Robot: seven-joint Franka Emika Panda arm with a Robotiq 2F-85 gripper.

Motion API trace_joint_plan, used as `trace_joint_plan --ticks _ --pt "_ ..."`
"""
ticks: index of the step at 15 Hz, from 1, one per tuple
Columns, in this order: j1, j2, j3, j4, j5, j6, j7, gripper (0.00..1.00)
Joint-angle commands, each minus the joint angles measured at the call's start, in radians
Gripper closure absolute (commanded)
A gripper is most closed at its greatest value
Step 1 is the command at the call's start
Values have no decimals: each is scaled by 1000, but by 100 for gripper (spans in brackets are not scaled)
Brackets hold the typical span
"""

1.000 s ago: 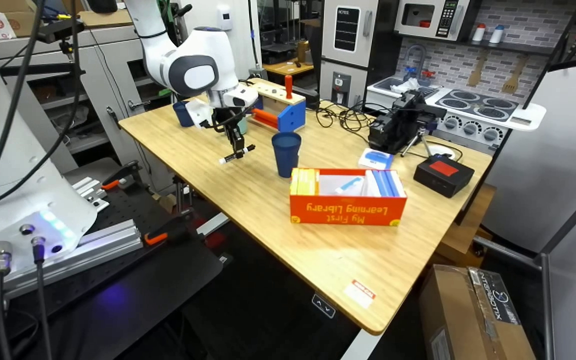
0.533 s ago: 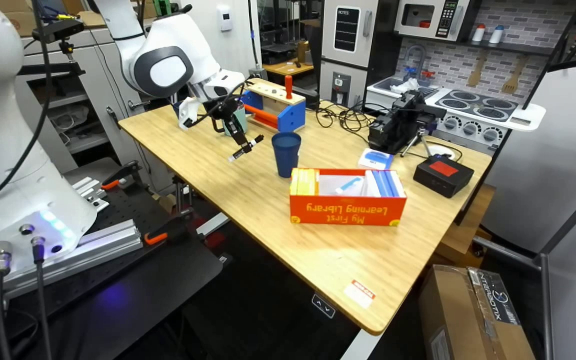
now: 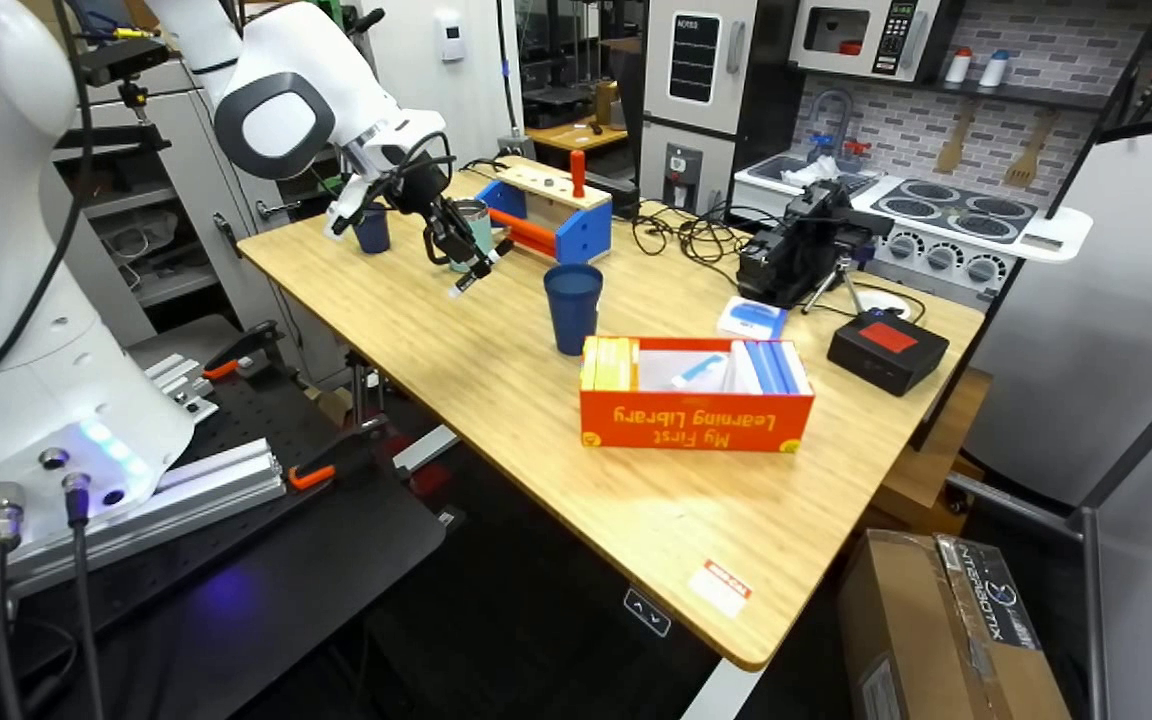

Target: Put the marker inside the cup

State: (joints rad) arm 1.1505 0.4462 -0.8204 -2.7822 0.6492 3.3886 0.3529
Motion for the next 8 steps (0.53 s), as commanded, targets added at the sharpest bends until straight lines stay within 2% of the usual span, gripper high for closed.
trace_joint_plan --ticks 1,5,6,8 --pt "14 6 -8 0 9 -4 0 81" --pt "18 13 -16 0 11 -7 0 81" --pt "18 13 -17 0 11 -8 0 95" --pt "60 52 -61 0 67 30 -4 95"
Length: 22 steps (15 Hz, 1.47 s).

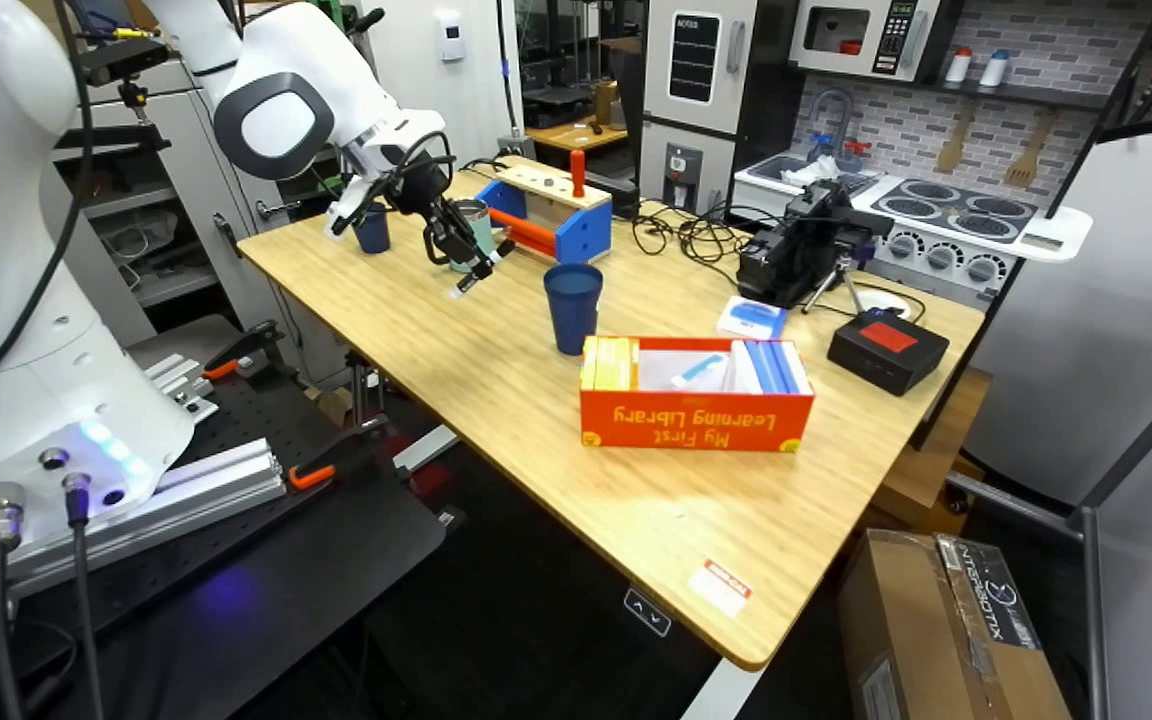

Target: Put the marker inside the cup

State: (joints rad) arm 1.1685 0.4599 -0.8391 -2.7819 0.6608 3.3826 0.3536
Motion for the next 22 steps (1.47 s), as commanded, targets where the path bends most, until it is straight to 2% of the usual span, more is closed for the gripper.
trace_joint_plan --ticks 1,3,5,6,9,11,14,19,21,22 --pt "57 48 -68 0 94 59 -18 95" --pt "81 67 -122 0 182 100 -59 95" --pt "189 84 -254 2 256 78 -91 95" --pt "211 75 -294 8 296 78 -135 95" --pt "318 73 -436 14 330 78 -184 95" --pt "353 43 -492 10 312 77 -191 95" --pt "354 48 -507 17 297 75 -175 95" --pt "307 82 -458 47 299 75 -149 95" --pt "312 94 -454 52 304 75 -148 95" --pt "326 55 -468 40 299 75 -162 81"
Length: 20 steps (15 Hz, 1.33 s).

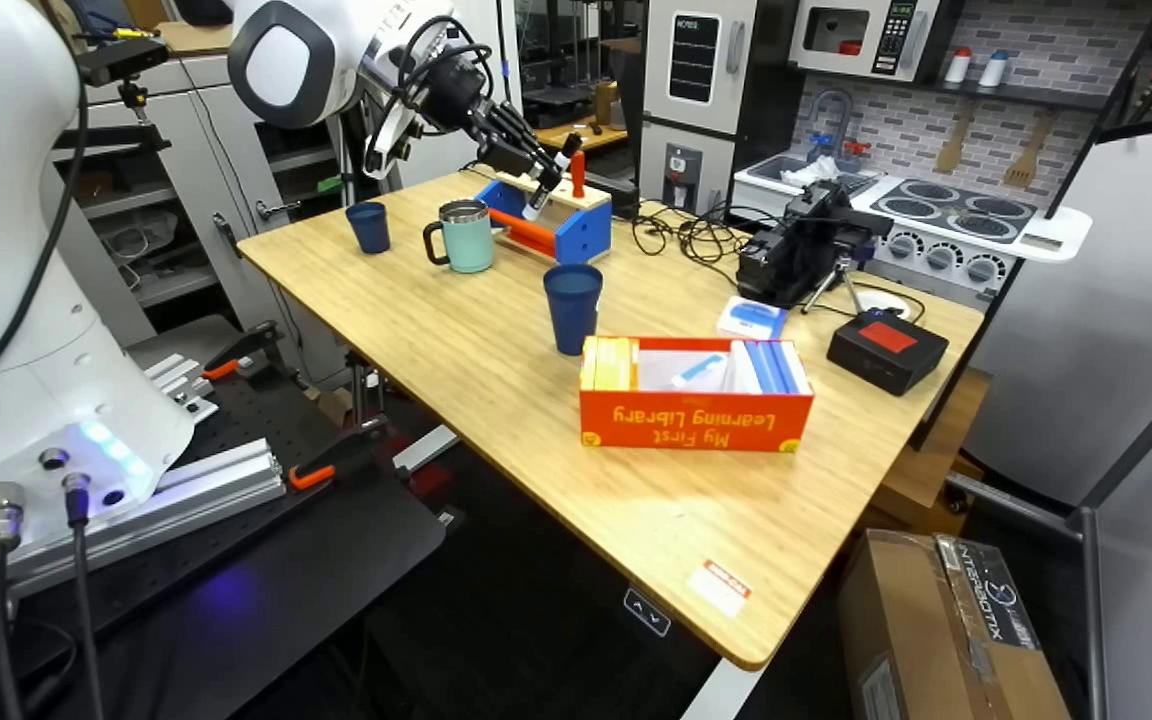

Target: Put the marker inside the cup

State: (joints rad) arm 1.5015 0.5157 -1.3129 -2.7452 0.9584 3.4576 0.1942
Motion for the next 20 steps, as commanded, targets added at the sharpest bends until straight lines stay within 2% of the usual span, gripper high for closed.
trace_joint_plan --ticks 1,8,9,14,15,18,20 --pt "-7 2 8 5 2 0 -3 81" --pt "-6 16 8 5 2 0 0 81" --pt "-6 16 8 5 2 -1 0 95" --pt "-14 32 43 24 -2 -2 7 95" --pt "-13 35 40 23 -38 -2 35 95" --pt "-56 45 78 47 -31 -2 22 95" --pt "-115 27 113 60 -42 -2 23 95"
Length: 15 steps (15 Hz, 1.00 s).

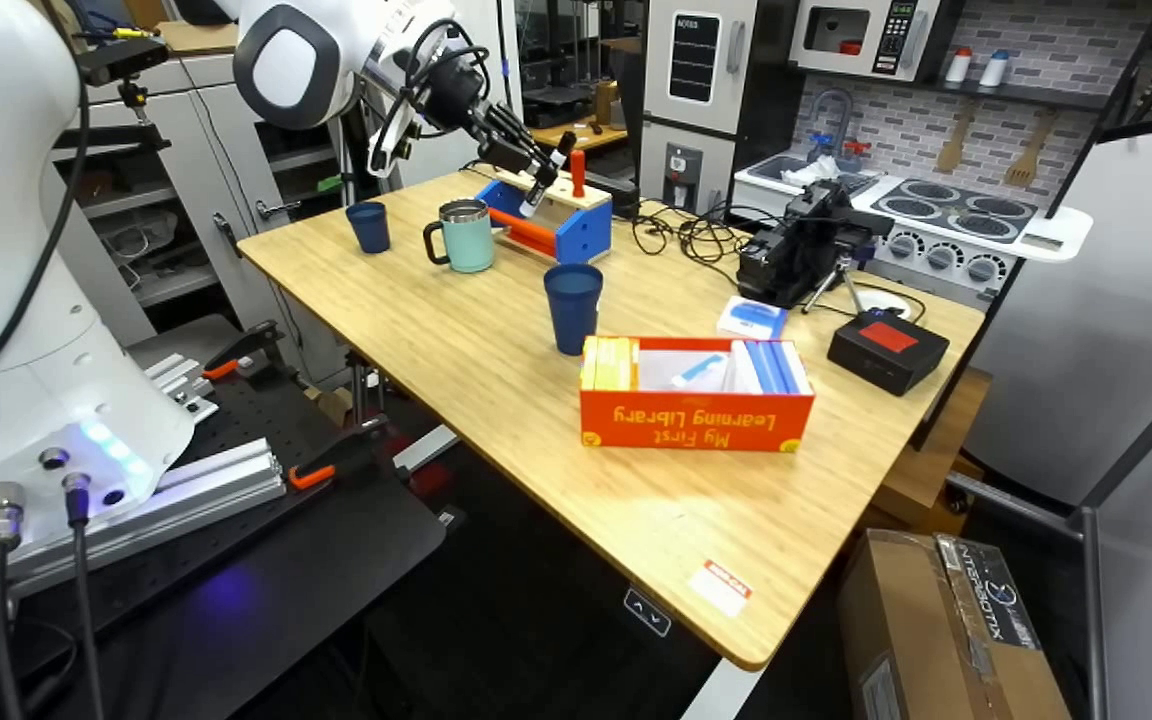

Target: Put the marker inside the cup

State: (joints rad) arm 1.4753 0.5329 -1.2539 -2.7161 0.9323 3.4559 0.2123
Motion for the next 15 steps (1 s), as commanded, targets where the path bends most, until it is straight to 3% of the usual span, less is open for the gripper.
trace_joint_plan --ticks 1,7,15 --pt "-125 6 76 38 -21 0 6 95" --pt "-390 2 230 115 -202 -3 103 95" --pt "-736 26 532 203 -424 5 256 95"
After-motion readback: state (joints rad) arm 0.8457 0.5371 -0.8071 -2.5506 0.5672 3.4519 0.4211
